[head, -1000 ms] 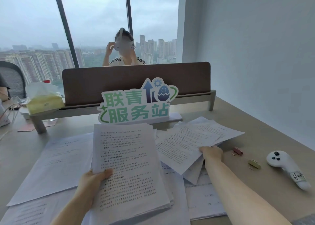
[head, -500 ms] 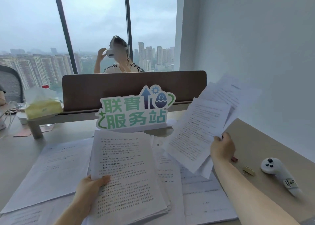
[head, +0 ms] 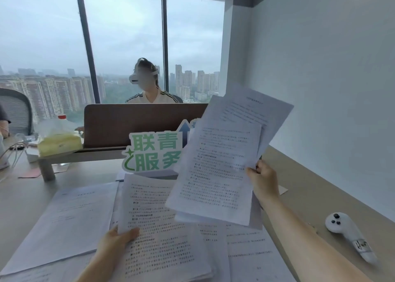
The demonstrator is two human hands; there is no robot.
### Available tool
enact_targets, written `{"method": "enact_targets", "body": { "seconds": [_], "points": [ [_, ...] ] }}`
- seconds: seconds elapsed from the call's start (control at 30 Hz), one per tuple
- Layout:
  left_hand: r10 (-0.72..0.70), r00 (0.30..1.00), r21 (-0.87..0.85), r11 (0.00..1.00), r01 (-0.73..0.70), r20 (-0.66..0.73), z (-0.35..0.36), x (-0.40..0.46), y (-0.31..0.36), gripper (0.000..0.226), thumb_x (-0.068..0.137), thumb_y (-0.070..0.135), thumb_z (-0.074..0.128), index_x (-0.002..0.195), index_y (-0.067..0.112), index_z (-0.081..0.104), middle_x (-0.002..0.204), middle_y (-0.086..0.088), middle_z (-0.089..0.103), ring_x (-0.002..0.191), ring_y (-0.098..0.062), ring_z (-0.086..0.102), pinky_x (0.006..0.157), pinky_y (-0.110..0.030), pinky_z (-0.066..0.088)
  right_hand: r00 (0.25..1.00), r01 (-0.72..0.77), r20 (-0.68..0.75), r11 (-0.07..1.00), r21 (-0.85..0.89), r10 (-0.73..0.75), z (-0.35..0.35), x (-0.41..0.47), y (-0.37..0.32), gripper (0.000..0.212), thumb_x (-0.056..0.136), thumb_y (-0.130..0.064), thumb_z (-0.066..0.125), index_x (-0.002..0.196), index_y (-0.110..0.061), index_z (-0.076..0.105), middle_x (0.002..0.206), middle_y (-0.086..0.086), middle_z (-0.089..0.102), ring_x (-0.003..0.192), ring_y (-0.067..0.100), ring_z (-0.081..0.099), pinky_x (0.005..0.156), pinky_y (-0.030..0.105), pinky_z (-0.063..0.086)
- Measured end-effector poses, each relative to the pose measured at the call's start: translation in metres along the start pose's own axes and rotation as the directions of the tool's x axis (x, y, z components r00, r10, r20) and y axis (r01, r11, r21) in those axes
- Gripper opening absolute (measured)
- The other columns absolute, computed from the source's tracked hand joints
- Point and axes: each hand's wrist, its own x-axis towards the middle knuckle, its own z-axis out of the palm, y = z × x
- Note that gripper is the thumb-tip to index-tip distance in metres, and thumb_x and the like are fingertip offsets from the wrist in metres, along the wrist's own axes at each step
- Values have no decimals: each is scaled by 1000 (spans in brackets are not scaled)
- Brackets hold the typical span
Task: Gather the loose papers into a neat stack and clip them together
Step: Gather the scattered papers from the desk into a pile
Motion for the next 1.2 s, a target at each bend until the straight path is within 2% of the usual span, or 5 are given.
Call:
{"method": "enact_targets", "body": {
  "seconds": [0.17, 0.3, 0.57, 0.87, 1.2],
  "points": [
    [57, 998, 12, 998, -58, 28, -5, -1, -3, 12, 94, 14, 60, 101, 6, 66, 75, -18, 75, 70, -38, 72, 66, -43, 57, 975, -104, 200, 994, 39, 94, 27, -27, 19, 16, 86, -2, 62, 88, -14, 72, 87, 3, 76, 81, 24, 71, 68, 34, 55],
    [73, 996, 17, 997, -74, 50, -5, -2, -2, 18, 98, 21, 54, 103, 7, 65, 85, -20, 75, 78, -39, 71, 75, -50, 58, 928, -190, 331, 981, 23, 172, 48, -40, 40, 17, 83, -1, 66, 95, -11, 75, 92, 7, 78, 89, 32, 73, 80, 47, 59],
    [29, 995, -8, 1000, -28, 99, -7, -3, 2, 29, 98, 40, 49, 100, 16, 65, 95, -19, 75, 87, -39, 72, 86, -57, 54, 833, -214, 509, 974, -70, 219, 75, -66, 61, 16, 85, 2, 65, 88, -11, 73, 85, 4, 75, 77, 19, 67, 69, 27, 55],
    [-23, 976, 5, 1000, 22, 217, -11, -1, 1, 24, 90, 8, 63, 115, 10, 60, 98, -21, 74, 86, -42, 72, 80, -57, 56, 756, -213, 598, 964, -160, 266, 92, -79, 74, 19, 82, -7, 69, 100, -8, 75, 101, 9, 77, 99, 30, 71, 89, 45, 57],
    [62, 983, -30, 998, -58, 172, -11, 5, -4, 32, 86, -9, 58, 116, 2, 59, 96, -25, 73, 84, -46, 70, 79, -62, 55, 788, -230, 540, 955, -186, 296, 96, -79, 67, 11, 88, -13, 64, 96, -16, 71, 100, 1, 74, 95, 21, 70, 92, 43, 57]
  ]
}}
